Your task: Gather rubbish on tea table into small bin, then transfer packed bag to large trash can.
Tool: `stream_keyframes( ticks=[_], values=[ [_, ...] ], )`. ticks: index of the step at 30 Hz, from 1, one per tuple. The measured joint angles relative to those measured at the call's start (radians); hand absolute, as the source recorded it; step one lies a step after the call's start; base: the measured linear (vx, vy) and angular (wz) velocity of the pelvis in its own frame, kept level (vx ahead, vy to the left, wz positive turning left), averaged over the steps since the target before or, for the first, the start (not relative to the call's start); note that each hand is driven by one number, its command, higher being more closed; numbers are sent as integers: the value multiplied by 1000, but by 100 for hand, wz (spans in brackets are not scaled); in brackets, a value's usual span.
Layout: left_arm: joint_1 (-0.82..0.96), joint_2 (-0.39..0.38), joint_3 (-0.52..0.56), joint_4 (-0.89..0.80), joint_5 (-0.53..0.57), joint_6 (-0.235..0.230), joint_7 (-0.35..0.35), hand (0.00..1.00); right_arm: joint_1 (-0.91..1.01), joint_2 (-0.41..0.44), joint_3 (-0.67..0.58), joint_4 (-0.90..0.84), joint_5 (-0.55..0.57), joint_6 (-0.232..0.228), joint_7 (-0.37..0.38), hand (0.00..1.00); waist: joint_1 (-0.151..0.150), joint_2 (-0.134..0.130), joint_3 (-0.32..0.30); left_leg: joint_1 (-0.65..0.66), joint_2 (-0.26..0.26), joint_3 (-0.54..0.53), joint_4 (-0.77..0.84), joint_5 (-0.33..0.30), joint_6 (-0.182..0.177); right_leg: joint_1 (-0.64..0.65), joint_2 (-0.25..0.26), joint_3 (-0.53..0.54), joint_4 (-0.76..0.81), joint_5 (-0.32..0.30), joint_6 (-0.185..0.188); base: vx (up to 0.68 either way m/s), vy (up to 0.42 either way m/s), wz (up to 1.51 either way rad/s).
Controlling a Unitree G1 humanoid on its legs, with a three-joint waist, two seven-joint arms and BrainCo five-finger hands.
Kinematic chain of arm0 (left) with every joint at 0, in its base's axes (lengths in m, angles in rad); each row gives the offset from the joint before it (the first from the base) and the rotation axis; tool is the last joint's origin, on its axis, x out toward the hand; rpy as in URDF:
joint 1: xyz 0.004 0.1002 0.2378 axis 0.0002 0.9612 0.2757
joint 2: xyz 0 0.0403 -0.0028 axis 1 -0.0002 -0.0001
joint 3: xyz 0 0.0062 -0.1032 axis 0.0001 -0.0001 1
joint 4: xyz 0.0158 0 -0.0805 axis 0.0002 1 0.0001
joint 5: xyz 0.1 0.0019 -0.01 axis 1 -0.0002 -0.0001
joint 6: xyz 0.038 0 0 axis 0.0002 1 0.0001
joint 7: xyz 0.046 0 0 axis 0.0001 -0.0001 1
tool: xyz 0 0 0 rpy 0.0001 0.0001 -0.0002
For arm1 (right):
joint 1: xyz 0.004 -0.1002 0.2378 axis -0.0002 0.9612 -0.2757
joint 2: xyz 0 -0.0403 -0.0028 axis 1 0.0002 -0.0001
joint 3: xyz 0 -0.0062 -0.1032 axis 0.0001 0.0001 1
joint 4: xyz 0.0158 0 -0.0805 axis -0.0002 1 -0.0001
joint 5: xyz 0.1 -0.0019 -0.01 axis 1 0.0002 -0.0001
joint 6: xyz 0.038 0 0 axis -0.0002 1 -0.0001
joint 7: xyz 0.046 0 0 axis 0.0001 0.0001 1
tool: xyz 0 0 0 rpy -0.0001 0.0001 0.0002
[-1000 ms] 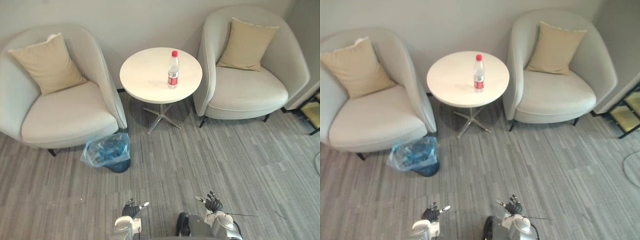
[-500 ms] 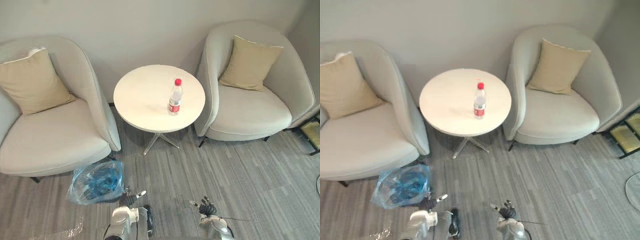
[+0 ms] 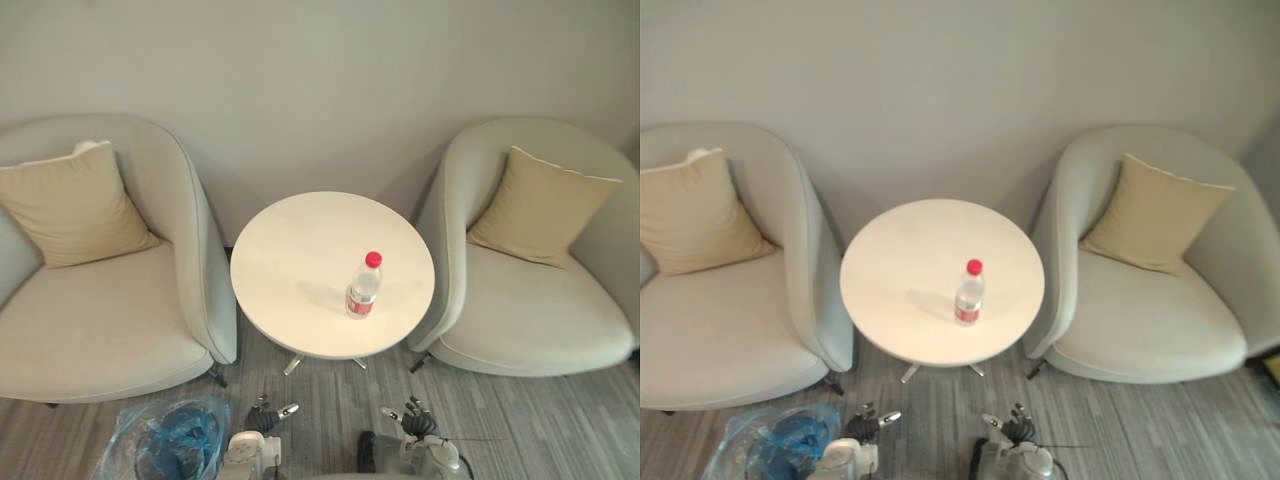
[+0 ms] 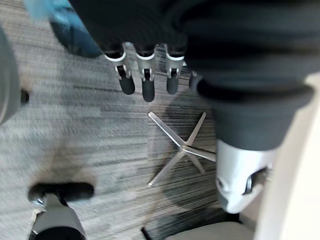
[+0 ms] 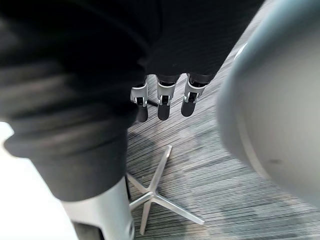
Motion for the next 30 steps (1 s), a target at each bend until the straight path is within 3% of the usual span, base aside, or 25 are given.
stream_keyframes(
  ticks=[1, 2, 3, 5, 10, 11, 14, 22, 30],
  values=[
    [-1, 0, 7, -1, 4, 0, 1, 0, 1, -3, -1, -4, 1, -1, -2, 0, 0, 7, 2, -33, 11, -6, 66, 12, -4, 14, 12, -8, -9, -5, -6, 274, -310, 40],
    [-6, 0, 8, -7, 5, 0, 7, 0, 1, -6, -1, -2, 3, 0, -5, 0, 1, 11, 13, -117, 42, -16, 248, 87, 10, 57, 26, -34, -34, -15, -21, 232, -254, 23],
    [-7, 3, 7, -21, 5, -2, 7, 0, 2, -5, -1, 2, 12, 0, -6, 0, 7, 3, 26, -149, 67, -6, 345, 106, 15, 113, 31, -43, -60, -19, -29, 218, -226, 17],
    [0, 3, 4, -22, 5, -1, 7, 0, 3, -5, -2, 2, 26, 0, -9, 0, 6, 0, 27, -162, 87, 39, 349, 102, 10, 165, 32, -56, -97, -22, -32, 162, -131, 12],
    [-5, 2, -15, -35, 6, 0, 5, 0, 9, -4, -3, -3, 40, 0, -23, 0, 3, -11, 25, -168, 75, 100, 35, 141, -14, 195, 28, -66, -123, -37, -10, 117, -10, 13],
    [-7, 7, -15, -35, 7, 0, 6, 0, 8, 2, -12, -5, 39, 0, -25, 0, 2, -30, 27, -141, 55, 108, -30, 141, -15, 198, 15, -63, -127, -38, -2, 101, 57, 25],
    [-8, 13, -15, -34, 15, 1, 7, 0, 8, 11, -12, -5, 36, 0, -31, 0, 4, -48, 27, -122, 27, 114, -95, 141, -15, 196, -5, -66, -135, -28, 14, 65, 99, 14],
    [5, 37, -37, -14, 26, 0, 13, 0, 51, 4, -9, -68, -66, -9, -77, 0, 2, -33, 11, -70, -11, 114, -207, 149, -9, 203, -22, -51, -158, -12, 31, -21, 42, -2],
    [18, 69, -100, 7, 73, -2, 19, 0, 217, -81, 105, -561, -317, -17, -141, 0, -8, -29, -16, -53, -32, 114, -312, 203, -7, 188, -9, -26, -209, 22, 29, -23, -6, -4]
  ],
)
